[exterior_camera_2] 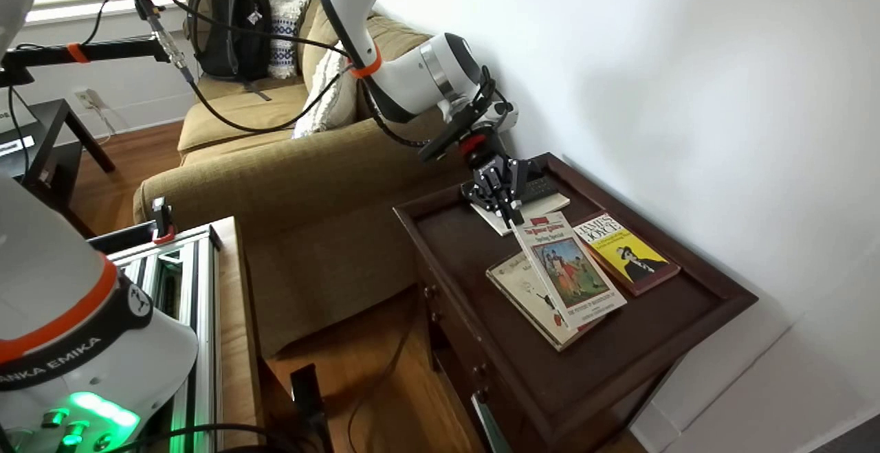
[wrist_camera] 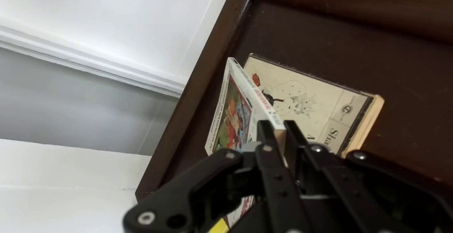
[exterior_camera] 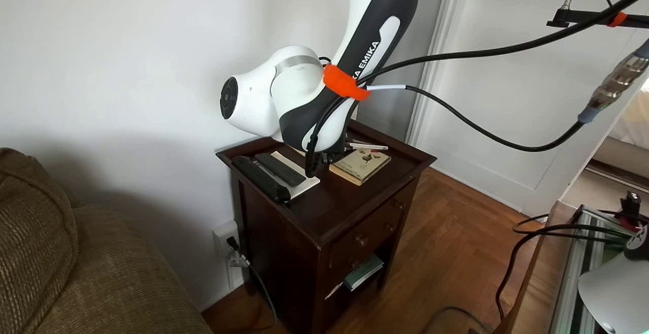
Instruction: Place the top two books in front of the table
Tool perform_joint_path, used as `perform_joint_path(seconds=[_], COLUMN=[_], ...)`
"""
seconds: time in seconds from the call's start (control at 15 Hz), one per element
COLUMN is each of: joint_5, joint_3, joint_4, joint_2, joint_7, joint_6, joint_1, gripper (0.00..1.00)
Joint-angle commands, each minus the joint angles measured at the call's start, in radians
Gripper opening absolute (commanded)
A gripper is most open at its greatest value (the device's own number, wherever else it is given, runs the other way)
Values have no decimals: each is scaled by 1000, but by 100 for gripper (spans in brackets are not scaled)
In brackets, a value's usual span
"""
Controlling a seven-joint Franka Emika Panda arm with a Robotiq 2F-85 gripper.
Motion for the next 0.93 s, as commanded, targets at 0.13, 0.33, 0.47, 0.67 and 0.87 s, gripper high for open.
perform_joint_path(seconds=[0.13, 0.33, 0.47, 0.67, 0.87], joint_5=[-67, -84, -87, -78, -76], joint_3=[41, 46, 45, 49, 53], joint_4=[-135, -141, -136, -117, -94], joint_2=[-59, -45, -32, -13, 5], joint_7=[-6, 25, 50, 75, 88], joint_6=[32, 35, 36, 42, 41], joint_1=[-46, -62, -69, -83, -86], gripper=[3, 3, 3, 3, 3])
